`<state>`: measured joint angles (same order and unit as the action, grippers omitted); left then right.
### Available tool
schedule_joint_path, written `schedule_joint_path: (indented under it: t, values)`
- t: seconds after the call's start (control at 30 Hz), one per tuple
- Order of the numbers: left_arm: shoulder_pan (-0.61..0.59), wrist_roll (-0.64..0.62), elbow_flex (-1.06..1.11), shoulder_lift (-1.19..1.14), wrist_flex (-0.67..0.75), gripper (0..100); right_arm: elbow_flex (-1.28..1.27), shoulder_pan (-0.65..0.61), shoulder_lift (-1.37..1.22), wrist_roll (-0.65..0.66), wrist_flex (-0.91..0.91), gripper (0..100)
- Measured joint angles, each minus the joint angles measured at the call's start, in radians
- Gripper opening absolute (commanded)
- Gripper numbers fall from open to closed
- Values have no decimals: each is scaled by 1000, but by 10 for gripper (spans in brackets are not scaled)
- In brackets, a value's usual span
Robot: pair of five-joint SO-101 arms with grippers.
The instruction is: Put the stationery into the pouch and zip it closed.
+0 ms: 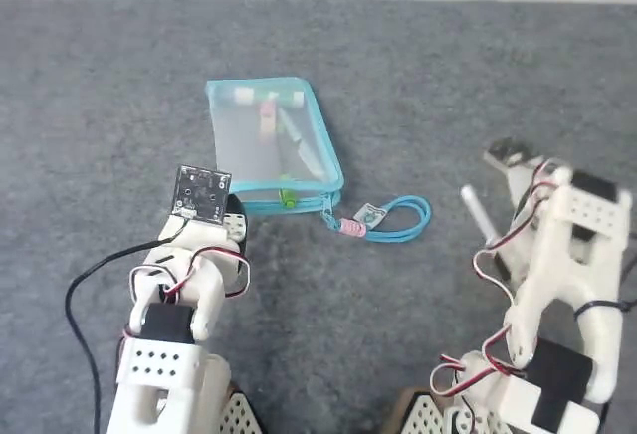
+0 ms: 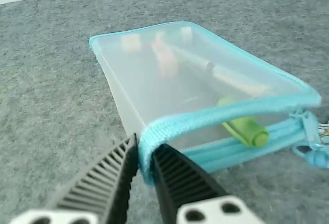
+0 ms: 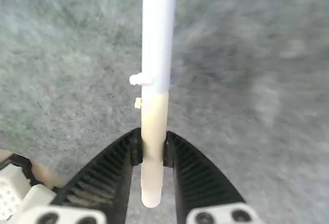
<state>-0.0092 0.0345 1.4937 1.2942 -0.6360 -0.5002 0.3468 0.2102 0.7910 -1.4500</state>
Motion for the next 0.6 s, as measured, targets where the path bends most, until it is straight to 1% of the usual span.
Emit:
schedule_joint_path:
  t: [0.07, 0.17, 0.23, 0.37, 0.47, 0.53, 0.6]
  values:
    - [9, 0, 0, 0, 0, 12, 66, -48, 0, -28, -68, 7]
    - [25, 0, 0, 0, 0, 12, 104, -175, 32, -98, -135, 7]
    - [26, 0, 0, 0, 0, 12, 106, -288, 104, -163, -164, 7]
    - [26, 0, 0, 0, 0, 12, 106, -565, 276, -269, -232, 7]
    - [26, 0, 0, 0, 0, 12, 106, -756, 354, -333, -273, 7]
    - [26, 0, 0, 0, 0, 12, 106, -853, 365, -361, -292, 7]
    - [26, 0, 0, 0, 0, 12, 106, -914, 365, -368, -293, 7]
